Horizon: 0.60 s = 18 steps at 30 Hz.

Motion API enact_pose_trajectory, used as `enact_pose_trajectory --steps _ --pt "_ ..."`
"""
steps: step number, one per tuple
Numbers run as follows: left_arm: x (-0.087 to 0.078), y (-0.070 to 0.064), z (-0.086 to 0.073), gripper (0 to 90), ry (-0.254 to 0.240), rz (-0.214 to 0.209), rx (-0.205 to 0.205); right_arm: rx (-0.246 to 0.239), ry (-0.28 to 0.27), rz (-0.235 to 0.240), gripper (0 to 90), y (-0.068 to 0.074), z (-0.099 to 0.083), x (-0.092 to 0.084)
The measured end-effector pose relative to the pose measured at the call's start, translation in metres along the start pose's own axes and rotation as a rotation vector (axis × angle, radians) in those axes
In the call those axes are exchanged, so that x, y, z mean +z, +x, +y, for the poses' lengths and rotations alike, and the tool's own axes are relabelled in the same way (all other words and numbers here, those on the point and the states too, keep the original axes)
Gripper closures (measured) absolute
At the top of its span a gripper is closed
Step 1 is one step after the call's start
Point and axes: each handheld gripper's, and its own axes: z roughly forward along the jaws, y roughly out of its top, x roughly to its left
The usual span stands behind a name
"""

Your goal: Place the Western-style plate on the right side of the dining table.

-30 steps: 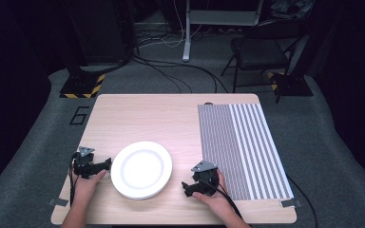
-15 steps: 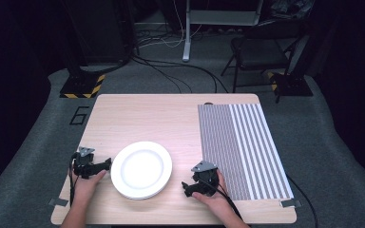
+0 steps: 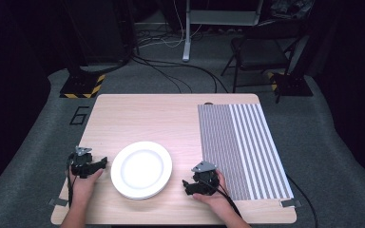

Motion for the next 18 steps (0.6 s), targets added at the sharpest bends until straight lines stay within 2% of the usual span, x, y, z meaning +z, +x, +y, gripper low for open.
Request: enact_pose_trajectory --steps 3,4,5,9,10,14,18 --pt "-0.002 0.001 0.001 40.1 0.002 -0.006 -0.012 0.013 -0.001 -0.011 19.3 0.002 0.001 -0.001" --pt "-0.005 0.001 0.001 40.4 0.001 -0.01 -0.021 0.004 -0.014 -0.011 24.2 0.001 0.001 -0.004" --pt "-0.005 0.001 0.001 40.5 0.001 -0.01 -0.021 0.004 -0.014 -0.011 24.2 0.001 0.001 -0.004" --pt "-0.013 -0.002 0.004 42.5 -0.003 -0.039 -0.042 0.01 -0.044 -0.013 28.5 -0.001 0.004 -0.012" --pt "-0.018 -0.004 0.007 42.9 -0.01 -0.057 -0.047 0.029 -0.043 -0.008 28.9 -0.003 0.005 -0.014" --pt "-0.027 -0.012 0.014 43.8 -0.022 -0.081 -0.058 0.059 -0.034 -0.001 31.2 -0.008 0.005 -0.017" --pt "-0.035 -0.019 0.019 44.6 -0.021 -0.082 -0.057 0.074 -0.054 0.015 33.6 -0.01 0.007 -0.022"
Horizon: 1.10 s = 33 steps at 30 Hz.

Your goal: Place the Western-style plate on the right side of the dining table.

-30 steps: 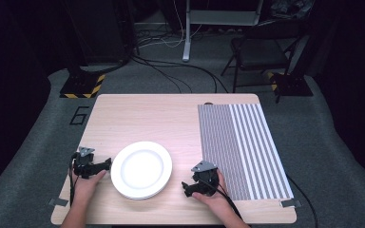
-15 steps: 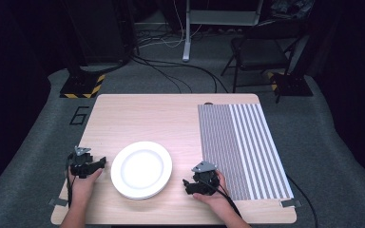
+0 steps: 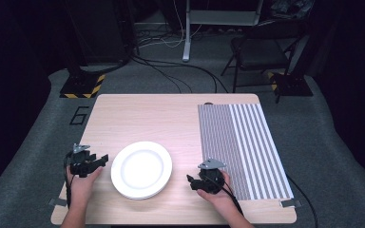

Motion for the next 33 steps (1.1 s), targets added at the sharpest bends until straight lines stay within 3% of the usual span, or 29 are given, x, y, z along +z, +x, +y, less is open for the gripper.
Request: enact_pose_trajectory --steps 5,10,13,17,19,23,26,33 --pt "-0.008 -0.013 0.007 46.8 -0.002 -0.008 0.014 0.009 -0.012 0.009 39.8 -0.001 0.003 -0.006" --pt "-0.017 -0.021 0.012 49.0 -0.008 -0.05 -0.028 0.032 -0.003 0.06 47.7 -0.007 0.006 -0.01" --pt "-0.019 -0.023 0.011 49.9 -0.024 -0.043 -0.016 0.039 -0.021 0.053 48.3 -0.008 0.007 -0.012" --pt "-0.021 -0.023 0.004 52.4 -0.04 -0.07 -0.01 0.029 -0.034 0.035 46.9 -0.007 0.008 -0.013" --pt "-0.02 -0.02 -0.001 53.8 -0.024 -0.093 -0.022 0.027 -0.029 0.04 46.7 -0.006 0.009 -0.011" --pt "-0.021 -0.017 -0.004 57.1 -0.021 -0.102 0.0 0.03 -0.023 0.055 47.9 -0.003 0.011 -0.009" --pt "-0.027 -0.013 -0.006 58.8 -0.036 -0.104 -0.001 0.014 -0.008 0.132 48.6 0.002 0.017 -0.008" --pt "-0.032 -0.013 -0.008 61.1 -0.044 -0.109 -0.003 -0.06 0.031 0.16 57.6 0.016 0.037 -0.009"
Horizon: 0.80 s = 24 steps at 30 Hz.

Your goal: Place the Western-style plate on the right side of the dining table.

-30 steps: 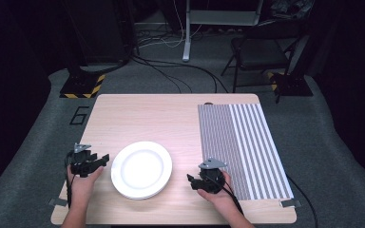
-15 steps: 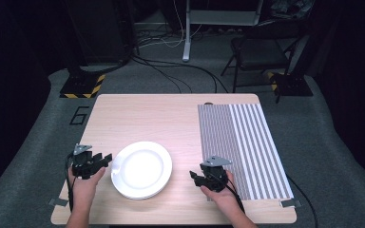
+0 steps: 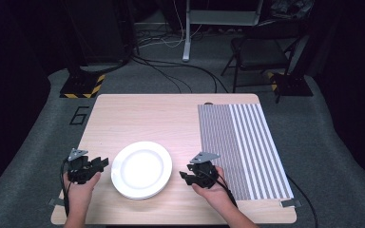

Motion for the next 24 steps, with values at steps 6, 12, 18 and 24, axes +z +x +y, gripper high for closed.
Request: enact_pose_trajectory --steps 6,12,18,24 --pt "-0.004 0.0 0.001 62.5 -0.021 -0.021 -0.027 0.021 -0.033 0.002 53.2 0.001 0.016 0.006" --pt "-0.004 0.0 0.003 62.4 -0.02 -0.041 -0.067 0.044 -0.061 -0.002 44.8 -0.002 0.017 0.015" --pt "-0.004 -0.002 0.004 53.7 -0.031 -0.029 -0.072 0.064 -0.063 -0.009 46.6 -0.004 0.022 0.023" --pt "-0.002 -0.005 0.006 50.8 -0.037 -0.037 -0.054 0.057 -0.091 -0.007 53.5 -0.004 0.026 0.027"
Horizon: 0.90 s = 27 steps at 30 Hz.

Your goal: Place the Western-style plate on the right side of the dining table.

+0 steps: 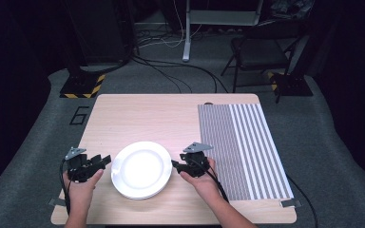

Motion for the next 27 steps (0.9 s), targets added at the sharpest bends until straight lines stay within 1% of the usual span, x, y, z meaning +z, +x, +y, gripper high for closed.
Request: enact_pose_trajectory --steps 2,3,4,5,8,9,10,12,13,15,17,18,19,22,23,24,27 --pt "0.0 0.0 0.0 51.0 0.003 -0.008 0.002 0.001 0.002 -0.005 52.9 0.0 0.002 0.002" --pt "0.001 0.0 -0.001 55.1 0.008 -0.01 0.006 0.011 -0.004 0.0 51.4 0.0 0.004 0.004" --pt "0.001 0.0 -0.001 55.1 0.011 -0.013 0.007 0.011 -0.004 0.0 51.4 0.0 0.004 0.004" --pt "0.002 0.0 -0.001 60.7 0.02 -0.019 0.017 0.016 -0.003 -0.004 51.2 0.0 0.006 0.005" --pt "0.002 -0.001 -0.002 61.5 0.018 -0.02 0.018 0.014 -0.005 -0.011 51.2 0.001 0.007 0.005" --pt "0.004 0.0 -0.002 62.5 0.017 -0.035 0.01 -0.001 -0.005 -0.015 50.9 0.002 0.006 0.004" --pt "0.004 0.0 -0.002 62.6 0.017 -0.035 0.01 -0.001 -0.005 -0.015 50.9 0.002 0.006 0.004" --pt "0.004 0.0 -0.003 62.8 0.003 -0.037 0.01 -0.007 -0.002 -0.011 50.0 0.003 0.006 0.003" --pt "0.004 0.0 -0.003 63.2 -0.002 -0.039 0.007 0.001 -0.006 -0.002 49.4 0.003 0.004 0.003" --pt "0.003 0.001 -0.003 63.5 -0.026 -0.059 0.007 0.002 -0.003 0.002 49.7 0.003 0.002 0.004" --pt "0.004 0.001 -0.003 63.4 -0.032 -0.061 0.01 -0.006 0.003 0.0 50.8 0.003 0.0 0.005" --pt "0.004 0.001 -0.003 63.6 -0.032 -0.061 0.01 -0.006 0.003 0.0 50.8 0.003 0.0 0.005" --pt "0.004 0.001 -0.003 64.1 -0.03 -0.067 0.0 -0.01 0.012 0.005 52.3 0.004 -0.003 0.006" --pt "0.004 0.001 -0.003 66.3 -0.02 -0.072 0.0 -0.01 0.013 0.013 53.3 0.005 -0.004 0.006" --pt "0.004 0.0 -0.002 66.4 -0.013 -0.09 -0.012 0.004 0.021 0.02 53.7 0.006 -0.005 0.007" --pt "0.004 0.0 -0.002 65.9 -0.013 -0.09 -0.012 0.004 0.021 0.02 53.7 0.006 -0.005 0.007" --pt "0.004 0.001 -0.002 66.0 -0.004 -0.113 -0.015 0.003 0.019 0.019 54.6 0.006 -0.006 0.007"
